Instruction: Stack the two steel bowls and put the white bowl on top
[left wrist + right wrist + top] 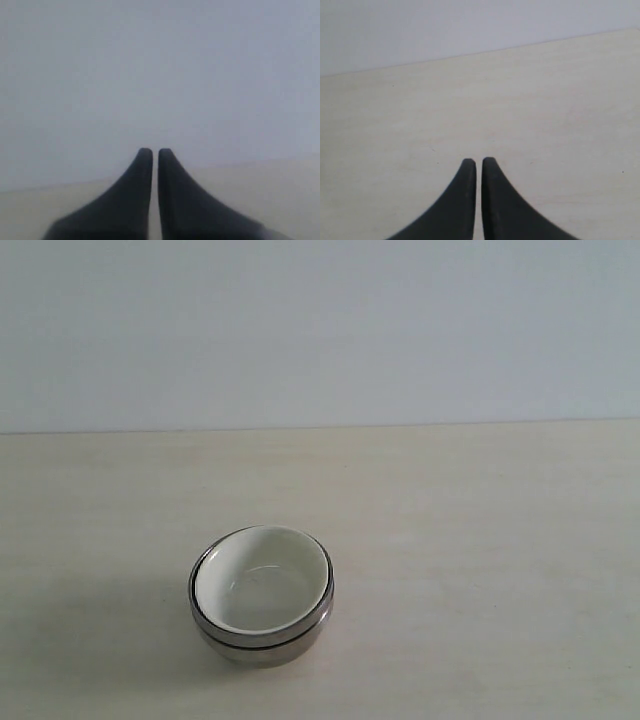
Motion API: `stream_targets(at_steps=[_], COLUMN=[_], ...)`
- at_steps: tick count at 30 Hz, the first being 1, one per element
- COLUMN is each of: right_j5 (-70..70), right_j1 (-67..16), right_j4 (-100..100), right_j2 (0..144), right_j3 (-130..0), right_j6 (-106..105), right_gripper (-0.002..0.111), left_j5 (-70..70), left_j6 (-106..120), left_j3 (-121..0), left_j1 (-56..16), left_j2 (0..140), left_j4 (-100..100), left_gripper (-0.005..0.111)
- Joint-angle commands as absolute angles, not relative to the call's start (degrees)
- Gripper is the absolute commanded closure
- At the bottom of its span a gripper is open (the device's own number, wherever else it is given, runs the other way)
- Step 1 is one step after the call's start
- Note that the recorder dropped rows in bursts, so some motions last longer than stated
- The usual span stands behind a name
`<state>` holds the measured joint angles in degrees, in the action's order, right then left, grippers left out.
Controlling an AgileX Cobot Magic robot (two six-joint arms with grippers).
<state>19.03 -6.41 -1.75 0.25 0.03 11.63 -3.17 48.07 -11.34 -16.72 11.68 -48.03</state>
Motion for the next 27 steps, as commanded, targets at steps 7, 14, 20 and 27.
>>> stream_targets(at_steps=[7,14,20,27], right_j5=[18.5,18.5,18.5,18.5], right_j1=[-6.3,-6.3,-6.3,-6.3], right_j4=[-2.1,-2.1,-2.1,-2.1], right_j2=[0.0,0.0,0.0,0.0], right_j3=[0.0,0.0,0.0,0.0], right_j6=[11.6,11.6,11.6,11.6], right_gripper=[0.108,0.108,0.108,0.108], left_j5=[-6.7,-5.9,-1.2,15.4], left_j6=[48.9,48.8,24.9,3.4], left_j3=[-5.4,0.0,0.0,0.0], left_j1=[-10.9,-10.9,-10.9,-10.9], left_j2=[0.0,0.0,0.0,0.0], left_j4=[-47.1,-47.9,-26.6,-4.7], left_gripper=[0.103,0.103,0.103,0.103])
